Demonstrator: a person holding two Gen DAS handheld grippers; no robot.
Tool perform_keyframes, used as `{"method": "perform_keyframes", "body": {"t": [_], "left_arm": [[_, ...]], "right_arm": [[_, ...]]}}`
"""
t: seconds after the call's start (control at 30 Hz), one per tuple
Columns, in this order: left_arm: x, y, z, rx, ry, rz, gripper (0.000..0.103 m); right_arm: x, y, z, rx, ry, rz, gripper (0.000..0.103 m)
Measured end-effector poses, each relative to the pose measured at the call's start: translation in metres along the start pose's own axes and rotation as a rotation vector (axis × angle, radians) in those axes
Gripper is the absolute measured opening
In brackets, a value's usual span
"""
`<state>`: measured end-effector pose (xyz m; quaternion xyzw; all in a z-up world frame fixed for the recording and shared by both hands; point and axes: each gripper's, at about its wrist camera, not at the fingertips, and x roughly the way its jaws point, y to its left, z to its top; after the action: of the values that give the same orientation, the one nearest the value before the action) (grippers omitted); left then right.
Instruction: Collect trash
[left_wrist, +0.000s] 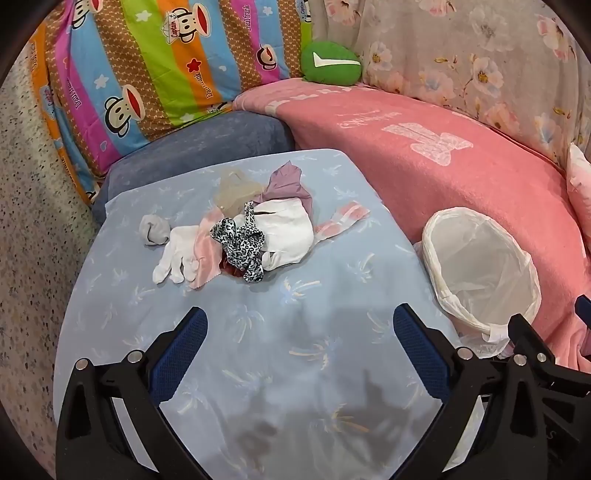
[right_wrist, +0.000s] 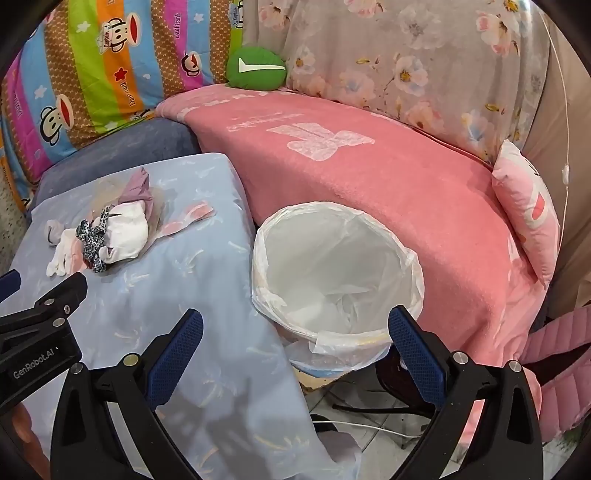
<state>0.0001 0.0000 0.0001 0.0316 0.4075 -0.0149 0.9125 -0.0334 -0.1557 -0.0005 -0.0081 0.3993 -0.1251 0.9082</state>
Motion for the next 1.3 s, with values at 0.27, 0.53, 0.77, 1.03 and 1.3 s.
{"method": "perform_keyframes", "body": {"t": [0.27,0.53,0.77,1.03,1.3], "left_arm": [[-0.005,-0.001,0.007,-0.002,-0.002,0.002,0.096],[-0.004,-0.001,0.005,-0.006,-0.010,0.000,0.096],[-0.007,-0.001,0.007,-0.003,-0.011,-0.006,0.096],[-0.006,0.000,0.006,-0.002,-0.014,-0.011,0.096],[-0.009,-0.001,0.001,-0.011,-0.013,0.034,0.096]], "right_arm": [[-0.001,0.001,0.000,-0.005,-0.003,-0.002,0.097],[-0.001,0.002,-0.001,-0.006,-0.007,-0.008,0.097],[0.000,0.003,0.003,-0.007,-0.004,-0.014,0.097],[0.002,0.005,-0.003,-0.009,-0.002,-0.021,0.097],[0.003,0.009,-0.006,-0.041,0.010,-0.018,0.097]]}}
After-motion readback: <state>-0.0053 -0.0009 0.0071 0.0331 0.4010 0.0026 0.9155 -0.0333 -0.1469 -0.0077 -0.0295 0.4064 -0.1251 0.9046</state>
